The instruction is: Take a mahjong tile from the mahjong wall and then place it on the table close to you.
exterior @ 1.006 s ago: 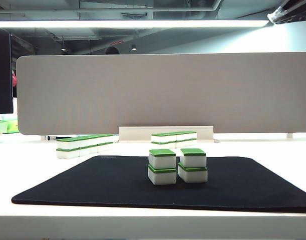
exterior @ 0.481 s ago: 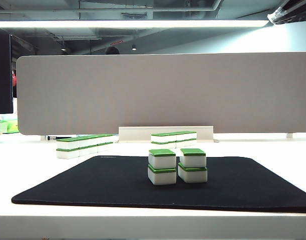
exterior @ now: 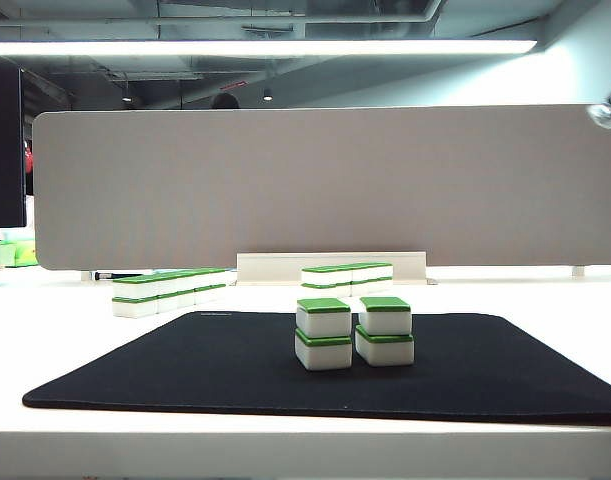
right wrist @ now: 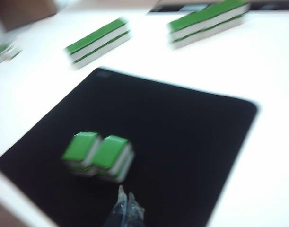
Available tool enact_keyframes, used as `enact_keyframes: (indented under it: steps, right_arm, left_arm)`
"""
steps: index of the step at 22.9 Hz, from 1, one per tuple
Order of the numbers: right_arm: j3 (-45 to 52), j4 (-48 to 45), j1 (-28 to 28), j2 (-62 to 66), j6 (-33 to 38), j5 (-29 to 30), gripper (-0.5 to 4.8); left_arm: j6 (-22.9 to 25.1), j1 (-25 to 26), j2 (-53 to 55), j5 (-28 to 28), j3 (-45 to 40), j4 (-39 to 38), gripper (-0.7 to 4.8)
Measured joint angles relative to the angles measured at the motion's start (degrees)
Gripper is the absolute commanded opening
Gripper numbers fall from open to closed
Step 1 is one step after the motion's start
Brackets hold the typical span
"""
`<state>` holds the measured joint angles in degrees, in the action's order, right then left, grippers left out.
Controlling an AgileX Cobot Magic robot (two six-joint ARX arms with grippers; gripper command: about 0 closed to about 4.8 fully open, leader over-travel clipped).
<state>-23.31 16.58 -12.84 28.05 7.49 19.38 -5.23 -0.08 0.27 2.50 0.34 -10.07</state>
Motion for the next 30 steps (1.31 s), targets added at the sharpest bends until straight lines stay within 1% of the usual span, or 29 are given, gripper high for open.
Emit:
enact_keyframes:
  steps: [2, 3, 8, 11, 15, 17, 20, 25, 30]
  right_arm:
    - [3.2, -3.6, 1.1, -2.8, 0.0, -1.8, -0.01]
    - [6.0, -8.1, 2.2, -5.2, 0.0, -3.3, -0.01]
    - [10.8, -13.6, 4.9, -10.2, 0.0, -8.6, -0.01]
    - [13.0, -13.8, 5.7, -12.9, -0.1, -11.9, -0.01]
    - [14.9, -14.3, 7.4, -15.5, -0.1, -14.5, -0.01]
    - [16.8, -14.4, 8.7, -17.7, -0.3, -16.7, -0.01]
    - [19.2, -14.3, 9.1, -20.6, -0.5, -18.7, -0.01]
    - [22.8, -14.2, 9.7, -24.0, -0.5, -19.5, -0.01]
    - [22.8, -12.8, 9.7, -25.3, -0.5, -19.5, -0.01]
  left_arm:
    - [0.0, 0.0, 0.0, 0.0, 0.0, 0.0, -0.05]
    - [0.0, 0.0, 0.0, 0.0, 0.0, 0.0, -0.05]
    - [0.0, 0.0, 0.0, 0.0, 0.0, 0.0, -0.05]
    - [0.0, 0.0, 0.0, 0.0, 0.0, 0.0, -0.05]
    - [0.0, 0.0, 0.0, 0.0, 0.0, 0.0, -0.05]
    - [0.0, 0.0, 0.0, 0.0, 0.0, 0.0, -0.05]
    - [0.0, 0.0, 0.0, 0.0, 0.0, 0.0, -0.05]
    - [0.0, 0.0, 0.0, 0.0, 0.0, 0.0, -0.05]
    - [0.0, 0.0, 0.0, 0.0, 0.0, 0.0, -0.05]
